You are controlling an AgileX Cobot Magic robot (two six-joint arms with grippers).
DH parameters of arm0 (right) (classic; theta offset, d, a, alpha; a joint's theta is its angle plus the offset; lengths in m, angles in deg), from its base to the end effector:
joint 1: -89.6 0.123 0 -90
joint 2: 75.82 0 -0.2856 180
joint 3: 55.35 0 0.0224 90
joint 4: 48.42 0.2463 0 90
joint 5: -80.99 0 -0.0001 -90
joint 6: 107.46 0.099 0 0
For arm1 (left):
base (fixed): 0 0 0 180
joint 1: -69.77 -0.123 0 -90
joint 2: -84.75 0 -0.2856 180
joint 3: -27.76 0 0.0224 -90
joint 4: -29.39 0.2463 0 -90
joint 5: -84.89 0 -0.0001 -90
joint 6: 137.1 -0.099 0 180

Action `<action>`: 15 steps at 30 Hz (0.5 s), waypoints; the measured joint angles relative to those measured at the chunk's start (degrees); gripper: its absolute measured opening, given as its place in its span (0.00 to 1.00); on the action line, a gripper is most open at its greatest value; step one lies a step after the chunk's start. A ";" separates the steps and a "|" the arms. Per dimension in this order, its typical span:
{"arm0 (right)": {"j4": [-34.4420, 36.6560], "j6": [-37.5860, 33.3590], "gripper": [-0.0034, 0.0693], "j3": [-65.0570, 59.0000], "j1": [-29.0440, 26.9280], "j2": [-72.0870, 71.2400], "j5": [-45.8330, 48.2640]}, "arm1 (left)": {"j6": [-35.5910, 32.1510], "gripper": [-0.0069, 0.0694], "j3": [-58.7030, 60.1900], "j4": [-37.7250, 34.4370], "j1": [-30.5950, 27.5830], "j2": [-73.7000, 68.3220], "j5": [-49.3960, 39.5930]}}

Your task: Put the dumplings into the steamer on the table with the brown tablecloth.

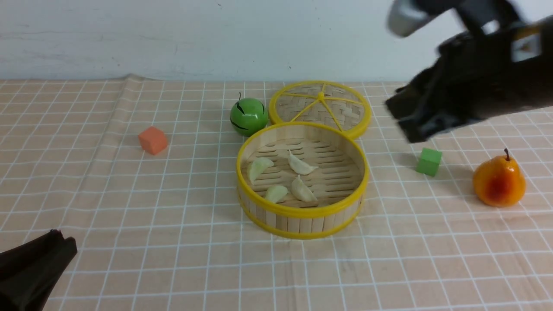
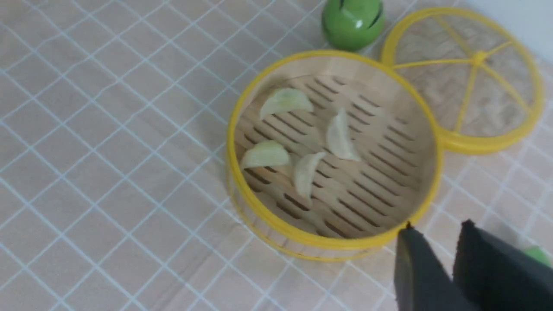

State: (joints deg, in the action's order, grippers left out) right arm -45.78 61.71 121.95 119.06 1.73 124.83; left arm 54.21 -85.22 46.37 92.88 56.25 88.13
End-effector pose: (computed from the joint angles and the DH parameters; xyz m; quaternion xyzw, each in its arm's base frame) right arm 0.2242 0.1303 0.4102 -0.2974 0.8315 0.0975 0.4589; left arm 0.0869 -0.0388 0.2536 0.1848 0.6978 -0.1110 0.6831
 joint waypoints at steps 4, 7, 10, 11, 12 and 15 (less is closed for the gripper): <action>-4.83 5.38 0.02 -5.58 0.00 -13.06 -0.52 | 1.39 0.23 0.00 -0.05 0.00 0.00 0.00; -6.64 6.84 0.02 -13.54 0.00 -23.76 -2.96 | 1.60 0.23 0.00 -0.05 0.00 0.00 0.00; -8.01 7.23 0.02 -23.31 0.00 -34.47 -4.80 | 1.65 0.23 0.00 -0.11 0.00 0.00 0.00; -8.40 7.28 0.02 -26.36 0.00 -38.97 -5.62 | 1.65 0.23 0.00 -0.11 0.00 0.00 0.00; -9.05 7.36 0.02 -30.29 0.00 -43.60 -6.96 | 1.65 0.23 0.00 -0.11 0.00 0.00 0.00; -10.16 7.42 0.02 -40.79 0.00 -54.63 -12.86 | 1.65 0.24 0.00 -0.15 0.00 0.00 0.00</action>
State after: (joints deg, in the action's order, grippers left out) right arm -55.94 69.13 81.16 119.06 -52.90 111.98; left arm 55.85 -85.22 46.22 92.88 56.25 88.13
